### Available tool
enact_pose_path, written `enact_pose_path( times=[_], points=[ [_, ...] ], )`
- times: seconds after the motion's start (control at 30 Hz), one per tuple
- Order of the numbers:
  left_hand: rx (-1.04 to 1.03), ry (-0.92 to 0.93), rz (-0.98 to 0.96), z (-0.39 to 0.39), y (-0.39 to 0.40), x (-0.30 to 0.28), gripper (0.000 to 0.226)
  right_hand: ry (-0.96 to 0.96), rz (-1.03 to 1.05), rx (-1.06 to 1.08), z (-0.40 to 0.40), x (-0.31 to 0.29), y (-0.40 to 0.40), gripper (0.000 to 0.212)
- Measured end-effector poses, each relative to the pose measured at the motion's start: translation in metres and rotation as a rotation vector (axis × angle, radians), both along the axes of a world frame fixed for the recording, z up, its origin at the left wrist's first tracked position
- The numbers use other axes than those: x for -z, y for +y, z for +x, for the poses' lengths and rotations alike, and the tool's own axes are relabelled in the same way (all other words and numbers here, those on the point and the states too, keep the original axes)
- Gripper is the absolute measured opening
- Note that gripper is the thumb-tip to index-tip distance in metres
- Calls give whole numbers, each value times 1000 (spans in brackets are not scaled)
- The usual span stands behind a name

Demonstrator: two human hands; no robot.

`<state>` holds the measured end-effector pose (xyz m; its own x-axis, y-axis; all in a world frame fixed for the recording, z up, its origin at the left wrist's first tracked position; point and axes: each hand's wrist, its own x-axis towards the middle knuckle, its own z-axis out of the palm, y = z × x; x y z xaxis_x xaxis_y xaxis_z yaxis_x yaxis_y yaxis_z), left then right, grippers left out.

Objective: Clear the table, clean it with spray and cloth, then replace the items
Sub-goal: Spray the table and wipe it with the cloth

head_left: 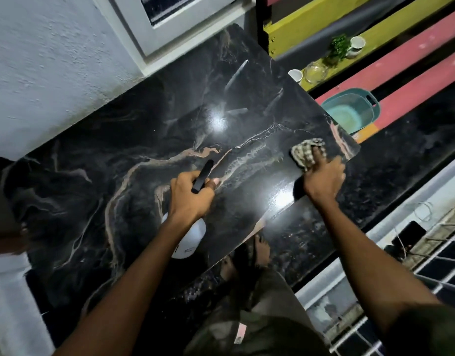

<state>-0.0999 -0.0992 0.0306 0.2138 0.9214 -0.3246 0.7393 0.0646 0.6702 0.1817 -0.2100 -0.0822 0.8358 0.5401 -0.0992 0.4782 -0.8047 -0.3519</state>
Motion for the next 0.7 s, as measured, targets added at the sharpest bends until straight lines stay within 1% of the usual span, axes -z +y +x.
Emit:
enact_pose_path(
  times=[0.03,0.07,0.13,0.17,0.2,0.23,0.3,0.4,0.5,0.57,0.7],
  points=[
    [0,-8,-8,0,1,0,37,27,0,144,9,-3,9,49],
    [-2,-18,-9,1,3,0,37,31,-9,212,7,-3,18,47],
    [13,-6,2,6,5,0,37,57,20,193,-26,-1,31,46],
    [27,10,7,8,6,0,38,76,48,113,-53,0,31,46],
    [41,18,6,13,9,0,38,66,70,-38,-81,4,29,50],
    [50,35,-7,18,13,1,38,61,52,-202,-108,4,24,57],
    [58,101,-45,27,22,5,43,56,4,-400,-134,5,14,67],
    [56,171,-80,44,36,10,50,90,-49,-551,-111,2,13,72],
    [49,186,-94,67,53,13,49,85,-80,-686,-63,1,24,71],
    [68,170,-115,86,65,15,46,94,-88,-665,-25,1,35,71],
    [132,173,-121,125,85,21,52,85,-84,-548,41,3,57,68]
  ],
)
